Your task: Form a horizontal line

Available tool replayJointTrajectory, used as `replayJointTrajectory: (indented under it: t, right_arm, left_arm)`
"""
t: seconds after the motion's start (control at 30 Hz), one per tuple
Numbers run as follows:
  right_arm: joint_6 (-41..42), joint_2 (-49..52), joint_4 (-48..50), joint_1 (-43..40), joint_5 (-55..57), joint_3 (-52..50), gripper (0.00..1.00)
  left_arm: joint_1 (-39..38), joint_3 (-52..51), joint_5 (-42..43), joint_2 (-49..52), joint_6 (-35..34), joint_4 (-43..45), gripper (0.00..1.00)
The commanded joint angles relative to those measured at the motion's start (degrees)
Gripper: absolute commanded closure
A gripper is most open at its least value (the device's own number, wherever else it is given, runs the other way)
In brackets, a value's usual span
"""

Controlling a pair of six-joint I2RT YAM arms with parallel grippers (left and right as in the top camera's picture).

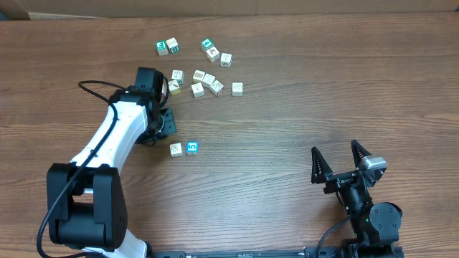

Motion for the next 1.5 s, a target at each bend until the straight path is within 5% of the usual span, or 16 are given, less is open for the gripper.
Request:
replayJointTrajectory:
  t: [0.0, 0.87, 1.17, 1.3, 1.47]
  right_arm:
    - [0.13, -0.46, 0.24, -0.26, -0.07, -0.61, 0.00]
    - [0.13, -0.46, 0.26, -0.26, -0.07, -0.61, 0.00]
    - [0.13, -0.46, 0.24, -0.26, -0.07, -0.61, 0.00]
    - [0.13, -0.46, 0.24, -0.26, -0.07, -0.61, 0.00]
    - [0.13, -0.46, 0.24, -0.26, -0.07, -0.61, 0.00]
  left_arm:
    - [-0.02, 0.94, -5.46, 0.44, -3.65, -3.06, 0.96]
    - [-0.13, -1.79, -7.17, 0.46, -4.39, -9.03, 0.96]
    - [-0.13, -2.21, -5.92, 0.48, -2.69, -8.28, 0.86]
    - [-0.13, -2.21, -4.28, 0.48, -1.60, -7.85, 0.96]
    - [-0.13, -2.21, -4.37, 0.48, -1.60, -7.85, 0.96]
